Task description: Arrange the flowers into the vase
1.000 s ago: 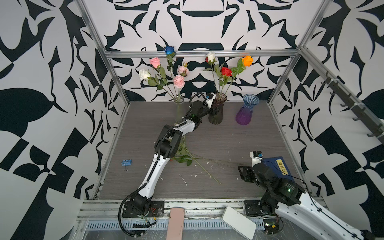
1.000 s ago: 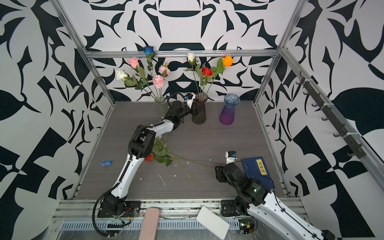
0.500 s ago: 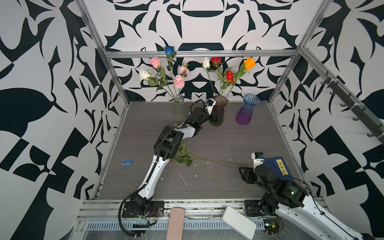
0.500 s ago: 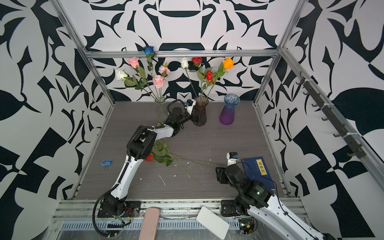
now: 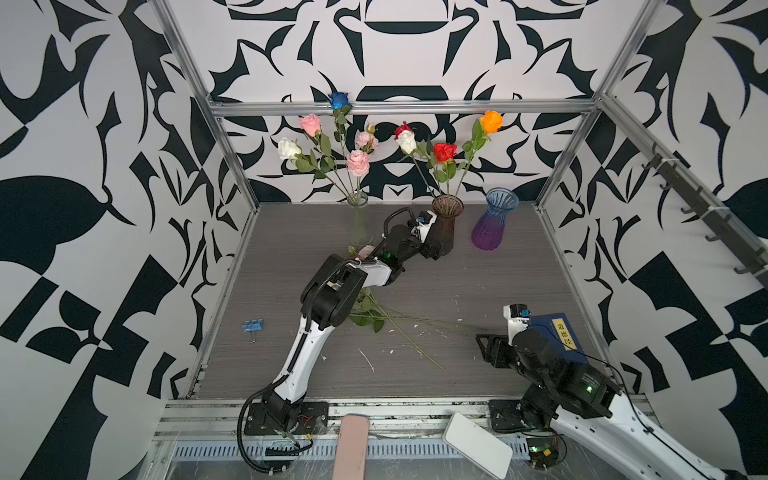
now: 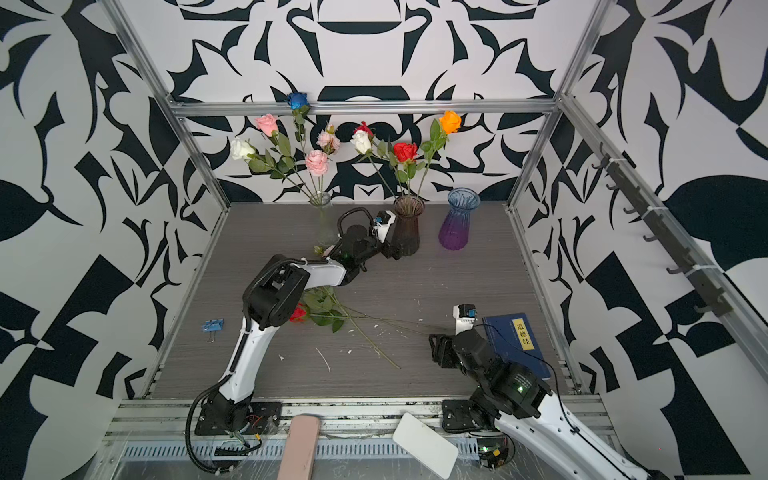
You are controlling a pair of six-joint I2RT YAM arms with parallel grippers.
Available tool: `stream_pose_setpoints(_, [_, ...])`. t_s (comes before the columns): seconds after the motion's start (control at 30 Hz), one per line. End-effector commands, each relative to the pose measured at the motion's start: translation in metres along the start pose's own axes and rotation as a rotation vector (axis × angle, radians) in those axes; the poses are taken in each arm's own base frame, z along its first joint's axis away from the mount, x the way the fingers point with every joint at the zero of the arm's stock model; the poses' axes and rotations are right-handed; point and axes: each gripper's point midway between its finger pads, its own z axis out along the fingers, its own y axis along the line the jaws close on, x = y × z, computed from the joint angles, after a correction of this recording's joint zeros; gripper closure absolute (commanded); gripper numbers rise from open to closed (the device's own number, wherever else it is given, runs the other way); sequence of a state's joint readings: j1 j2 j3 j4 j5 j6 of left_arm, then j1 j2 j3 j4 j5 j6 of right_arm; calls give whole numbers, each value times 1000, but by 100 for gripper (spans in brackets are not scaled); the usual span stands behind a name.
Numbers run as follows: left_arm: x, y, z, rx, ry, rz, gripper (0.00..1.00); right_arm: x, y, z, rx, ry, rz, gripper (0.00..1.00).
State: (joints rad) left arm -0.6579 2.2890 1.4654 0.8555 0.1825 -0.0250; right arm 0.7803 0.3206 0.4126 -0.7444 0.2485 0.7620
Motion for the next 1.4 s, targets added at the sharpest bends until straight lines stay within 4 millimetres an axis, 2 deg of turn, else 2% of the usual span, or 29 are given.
stream_pose_setpoints(0.0, [-47,4,-25,-70,-70,41,1,-27,1,-12,17,-104,31,30])
stream_pose_setpoints(0.13, [-57,1,-58,-105,-44,27,1,-40,-1,-15,53,-150,71,25])
stream_pose_setpoints(0.2, [-64,-3,-78,-127,-37,0,1,-44,5,-12,61,-126,64,24])
stream_pose_setpoints(0.33, [-71,-15,-121,-163,-19,-76,0,-43,24,7,46,-5,23,24])
stream_pose_setpoints(0.47, [-73,-25,-170,-199,41,-274,1,-64,35,28,15,16,92,24])
stream_pose_setpoints(0.53, [-69,-34,-189,-188,101,-328,1,-86,33,38,-11,-14,175,24])
stream_pose_setpoints(0.6, [-62,-43,-206,-173,156,-379,1,-109,23,47,-15,-41,278,25])
stream_pose_setpoints(0.67, [-58,-50,-219,-153,175,-396,1,-133,7,53,15,-64,372,26])
stream_pose_setpoints(0.7, [-62,-52,-229,-154,163,-397,1,-148,-3,54,40,-78,410,27])
stream_pose_setpoints(0.8, [-64,-52,-251,-175,136,-387,1,-201,-20,46,81,-147,432,27])
stream_pose_setpoints(0.97, [-52,-56,-281,-197,194,-399,1,-283,-50,24,169,-240,466,28])
stream_pose_setpoints(1.1, [-35,-37,-313,-389,285,-536,1,-342,-48,17,120,-276,493,33])
stream_pose_setpoints(1.23, [-16,-27,-338,-477,266,-564,1,-376,-43,33,85,-254,448,35])
stream_pose_setpoints(1.37, [20,-8,-379,-679,245,-702,1,-393,-56,43,144,-235,448,37])
